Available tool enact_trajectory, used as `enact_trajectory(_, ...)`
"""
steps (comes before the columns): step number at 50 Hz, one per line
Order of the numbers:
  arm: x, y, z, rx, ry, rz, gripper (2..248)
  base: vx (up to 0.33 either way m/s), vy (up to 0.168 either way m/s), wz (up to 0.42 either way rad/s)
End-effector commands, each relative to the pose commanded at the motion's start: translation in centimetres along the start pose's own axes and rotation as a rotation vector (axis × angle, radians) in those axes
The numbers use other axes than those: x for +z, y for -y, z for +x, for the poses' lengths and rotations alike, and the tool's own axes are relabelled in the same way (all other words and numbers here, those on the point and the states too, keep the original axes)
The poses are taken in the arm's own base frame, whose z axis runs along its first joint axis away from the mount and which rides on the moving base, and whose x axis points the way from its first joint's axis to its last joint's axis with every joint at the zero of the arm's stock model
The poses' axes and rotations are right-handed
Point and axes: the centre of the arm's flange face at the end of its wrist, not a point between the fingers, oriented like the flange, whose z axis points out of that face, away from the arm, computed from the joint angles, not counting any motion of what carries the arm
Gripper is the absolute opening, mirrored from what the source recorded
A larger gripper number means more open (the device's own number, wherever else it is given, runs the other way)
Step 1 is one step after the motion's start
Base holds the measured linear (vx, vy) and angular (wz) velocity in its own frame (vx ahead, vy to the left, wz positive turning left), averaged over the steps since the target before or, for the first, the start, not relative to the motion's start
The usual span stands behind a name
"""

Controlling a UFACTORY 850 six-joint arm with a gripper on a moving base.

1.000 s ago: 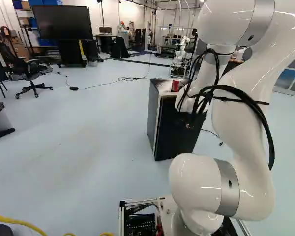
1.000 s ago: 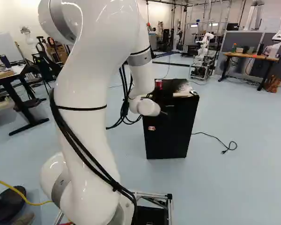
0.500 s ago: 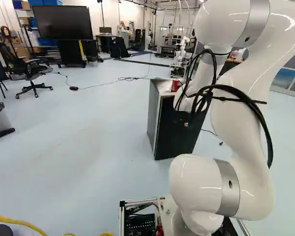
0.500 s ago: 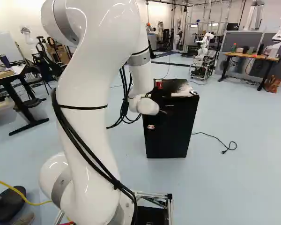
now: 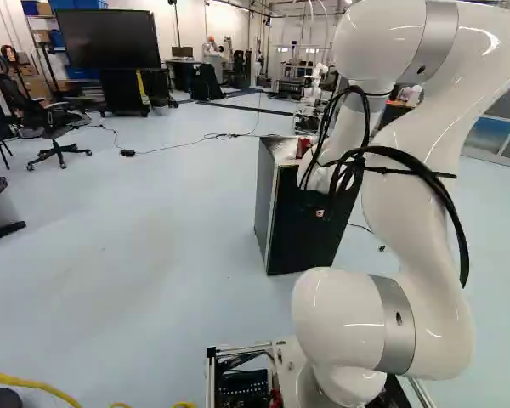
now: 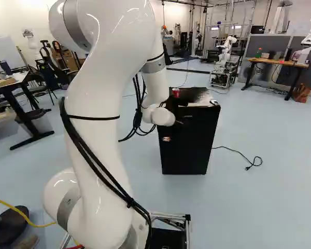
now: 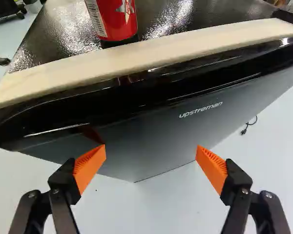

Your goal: Grab a drink from the fridge

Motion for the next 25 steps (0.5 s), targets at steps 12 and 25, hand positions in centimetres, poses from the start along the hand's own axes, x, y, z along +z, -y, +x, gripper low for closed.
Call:
enact_trajectory(12, -0.3, -0.1, -0.2, 0.001, 0.002, -0.001, 247, 0.000, 0.000, 0.000)
enact_trajectory(25, -2.1, -0.5, -1.3, 0.010, 0.016, -0.011, 247, 0.000, 0.000, 0.000)
